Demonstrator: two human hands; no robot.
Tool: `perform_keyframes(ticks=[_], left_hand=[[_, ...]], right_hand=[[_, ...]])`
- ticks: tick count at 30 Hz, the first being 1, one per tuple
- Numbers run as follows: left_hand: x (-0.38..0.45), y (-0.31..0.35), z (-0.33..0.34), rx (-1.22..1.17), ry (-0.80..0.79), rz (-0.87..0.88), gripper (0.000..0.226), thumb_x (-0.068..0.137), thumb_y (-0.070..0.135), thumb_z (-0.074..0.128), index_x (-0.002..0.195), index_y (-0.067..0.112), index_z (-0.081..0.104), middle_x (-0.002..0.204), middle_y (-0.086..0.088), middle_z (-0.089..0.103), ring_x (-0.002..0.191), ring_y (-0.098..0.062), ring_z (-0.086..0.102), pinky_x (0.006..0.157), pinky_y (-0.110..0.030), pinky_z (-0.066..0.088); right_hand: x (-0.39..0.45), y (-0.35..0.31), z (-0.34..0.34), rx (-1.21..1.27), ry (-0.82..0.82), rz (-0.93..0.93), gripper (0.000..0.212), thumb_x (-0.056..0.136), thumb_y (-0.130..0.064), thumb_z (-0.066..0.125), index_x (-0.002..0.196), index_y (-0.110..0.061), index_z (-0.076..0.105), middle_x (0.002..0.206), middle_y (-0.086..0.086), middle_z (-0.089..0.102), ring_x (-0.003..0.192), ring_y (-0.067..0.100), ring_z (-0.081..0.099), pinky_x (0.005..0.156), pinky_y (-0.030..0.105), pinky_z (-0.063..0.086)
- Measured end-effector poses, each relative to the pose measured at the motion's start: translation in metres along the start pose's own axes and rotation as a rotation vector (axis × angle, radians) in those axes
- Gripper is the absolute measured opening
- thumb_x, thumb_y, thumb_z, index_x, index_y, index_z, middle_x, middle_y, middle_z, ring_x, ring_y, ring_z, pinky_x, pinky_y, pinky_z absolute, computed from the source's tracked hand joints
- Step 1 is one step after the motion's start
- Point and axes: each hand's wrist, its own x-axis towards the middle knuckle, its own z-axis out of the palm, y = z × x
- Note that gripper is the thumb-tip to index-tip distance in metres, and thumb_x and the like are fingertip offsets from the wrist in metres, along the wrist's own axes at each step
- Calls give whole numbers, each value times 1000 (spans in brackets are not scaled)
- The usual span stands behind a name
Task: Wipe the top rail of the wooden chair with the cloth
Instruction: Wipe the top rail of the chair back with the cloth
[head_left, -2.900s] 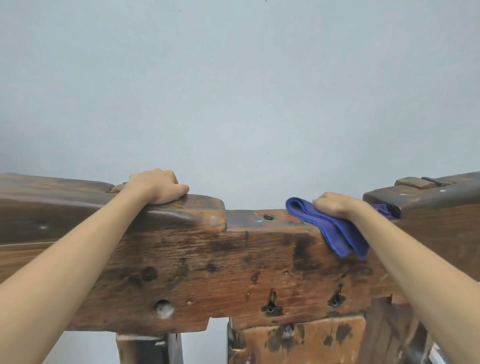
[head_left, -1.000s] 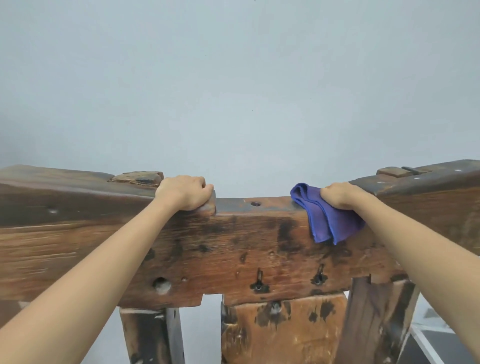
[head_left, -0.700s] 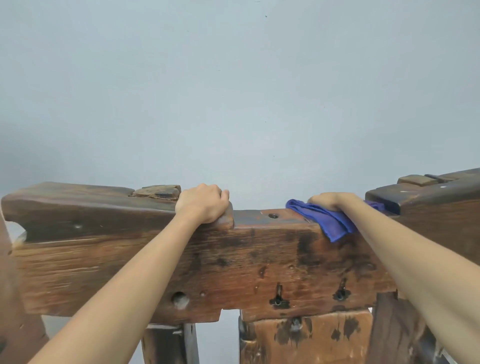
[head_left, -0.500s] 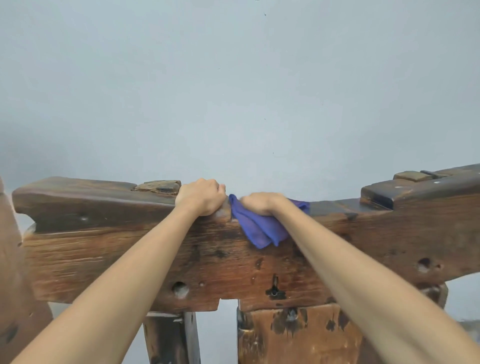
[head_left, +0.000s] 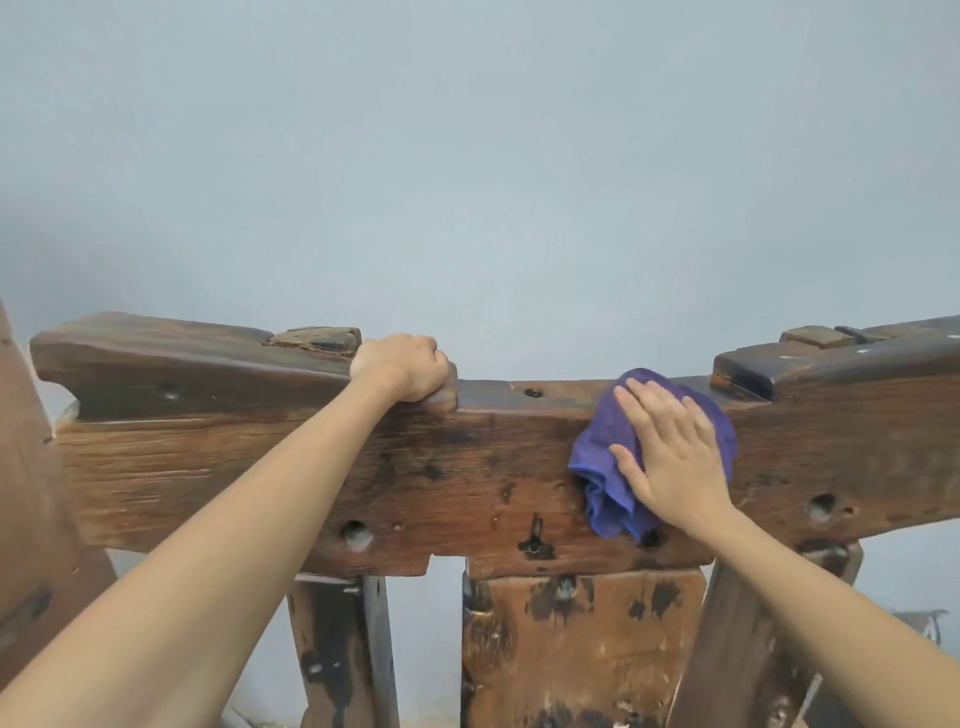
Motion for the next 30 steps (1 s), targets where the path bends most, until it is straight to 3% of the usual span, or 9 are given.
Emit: perform_keyframes(ticks=[3,8,10,13,16,18,22,25,30], left_hand=[[-2,4,2,-6,73,12,47,94,32,29,116,15,66,123,-16,66,107,-40,62,79,-42,38],[-1,3,6,-51,172,22,38,92,28,35,99,11,69,108,-18,69,91,-39,64,72,-38,38],[1,2,6,-46,181,43,29,90,27,38,89,15,65,106,-16,70,87,-37,62,71,-37,37],[5,-1,6,-50,153,63,32,86,29,41,95,15,68,110,-16,69,97,-38,64,73,-38,37],[7,-3,5,-59,125,76,40,86,33,40,106,13,69,116,-18,68,104,-39,63,77,-40,37],[6,-7,7,-41,107,90,43,87,37,39,107,14,69,115,-18,68,104,-39,63,75,-39,37],[2,-12,7,-1,29,121,52,89,51,35,115,19,66,120,-13,68,109,-35,61,74,-39,37],[0,-12,3,17,-17,129,52,91,53,33,116,18,62,124,-14,65,113,-35,59,83,-41,44],[9,6,-8,172,-233,9,53,93,53,35,121,15,57,127,-16,61,115,-35,55,96,-42,45]], right_hand=[[-23,8,17,68,123,354,61,106,-43,28,161,-17,26,169,9,28,157,31,22,126,49,12],[20,-122,38,453,519,1219,61,110,-41,19,164,-14,19,173,6,14,161,24,11,129,52,8],[33,-169,43,575,543,1342,62,110,-42,18,165,-14,17,174,5,12,161,22,9,129,52,7],[34,-239,53,512,473,1175,63,110,-46,11,165,-17,9,174,7,8,161,24,6,128,53,8],[0,-283,68,256,242,688,64,110,-47,14,165,-16,0,174,10,7,161,27,2,128,49,1],[-23,-259,73,164,130,309,66,109,-47,24,165,-18,6,172,11,14,159,29,10,127,47,-1],[-24,-152,50,46,19,-294,64,104,-51,42,163,-33,26,172,-12,10,155,13,23,126,37,11],[-15,-77,30,-3,3,-402,65,105,-49,41,164,-34,18,170,-14,11,157,8,19,127,36,9],[-31,50,12,-95,64,-276,62,107,-45,33,165,-29,17,172,-8,14,158,14,20,128,40,15]])
